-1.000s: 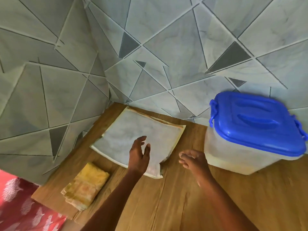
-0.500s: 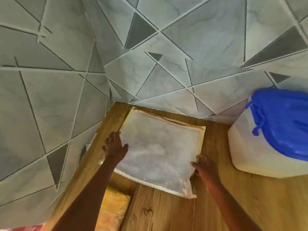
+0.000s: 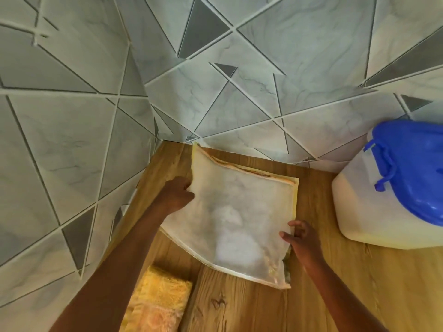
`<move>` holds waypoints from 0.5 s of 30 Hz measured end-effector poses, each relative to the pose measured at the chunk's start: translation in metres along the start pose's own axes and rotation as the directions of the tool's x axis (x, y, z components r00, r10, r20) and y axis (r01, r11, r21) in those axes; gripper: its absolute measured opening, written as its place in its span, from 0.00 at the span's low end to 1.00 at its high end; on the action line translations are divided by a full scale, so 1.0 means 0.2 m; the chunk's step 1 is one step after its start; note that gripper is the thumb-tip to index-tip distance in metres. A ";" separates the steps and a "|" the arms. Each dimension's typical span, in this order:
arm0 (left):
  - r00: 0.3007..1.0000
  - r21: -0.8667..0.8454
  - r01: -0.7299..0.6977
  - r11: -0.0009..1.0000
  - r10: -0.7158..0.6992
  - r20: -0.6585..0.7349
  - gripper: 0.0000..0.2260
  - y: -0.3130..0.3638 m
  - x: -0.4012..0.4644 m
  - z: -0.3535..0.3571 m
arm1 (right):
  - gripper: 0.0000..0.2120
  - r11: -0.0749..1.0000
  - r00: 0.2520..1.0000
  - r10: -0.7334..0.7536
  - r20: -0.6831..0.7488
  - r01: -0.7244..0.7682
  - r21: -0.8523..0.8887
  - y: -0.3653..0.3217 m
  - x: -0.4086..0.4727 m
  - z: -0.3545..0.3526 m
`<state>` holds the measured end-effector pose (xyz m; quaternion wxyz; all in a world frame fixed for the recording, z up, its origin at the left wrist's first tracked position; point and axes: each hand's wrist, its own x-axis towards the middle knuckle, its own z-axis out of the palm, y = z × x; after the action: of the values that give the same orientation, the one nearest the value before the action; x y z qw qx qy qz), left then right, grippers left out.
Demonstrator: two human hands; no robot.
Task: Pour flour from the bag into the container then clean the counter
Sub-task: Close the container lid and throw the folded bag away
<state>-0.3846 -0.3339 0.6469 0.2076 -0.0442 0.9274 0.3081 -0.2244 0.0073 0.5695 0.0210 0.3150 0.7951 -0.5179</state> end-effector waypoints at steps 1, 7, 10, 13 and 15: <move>0.999 -0.014 -0.036 0.999 0.036 0.025 0.17 0.08 -0.05 0.00 | 0.17 1.000 1.000 -0.005 0.001 0.005 0.001 0.01 0.00 0.00; 0.973 -0.069 -0.183 0.981 0.191 0.129 0.13 0.52 -0.31 0.18 | 0.11 1.000 0.999 -0.020 0.049 0.019 0.015 0.03 0.00 0.00; 0.953 -0.025 -0.244 0.970 0.244 0.181 0.19 0.64 -0.42 0.39 | 0.07 0.995 0.997 0.032 0.075 -0.039 0.096 0.03 0.03 -0.02; 0.936 0.122 -0.295 0.947 0.262 0.234 0.13 0.71 -0.51 0.60 | 0.08 0.944 0.975 0.172 0.139 -0.203 0.258 0.01 0.06 -0.06; 0.927 0.224 -0.339 0.914 0.282 0.249 0.10 0.74 -0.55 0.73 | 0.11 0.885 0.952 0.240 0.192 -0.296 0.359 0.00 0.07 -0.09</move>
<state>-0.2632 -0.1333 0.6691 0.2571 0.1652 0.9276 0.2147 -0.2297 0.0283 0.5723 0.0871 0.3822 0.6233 -0.6766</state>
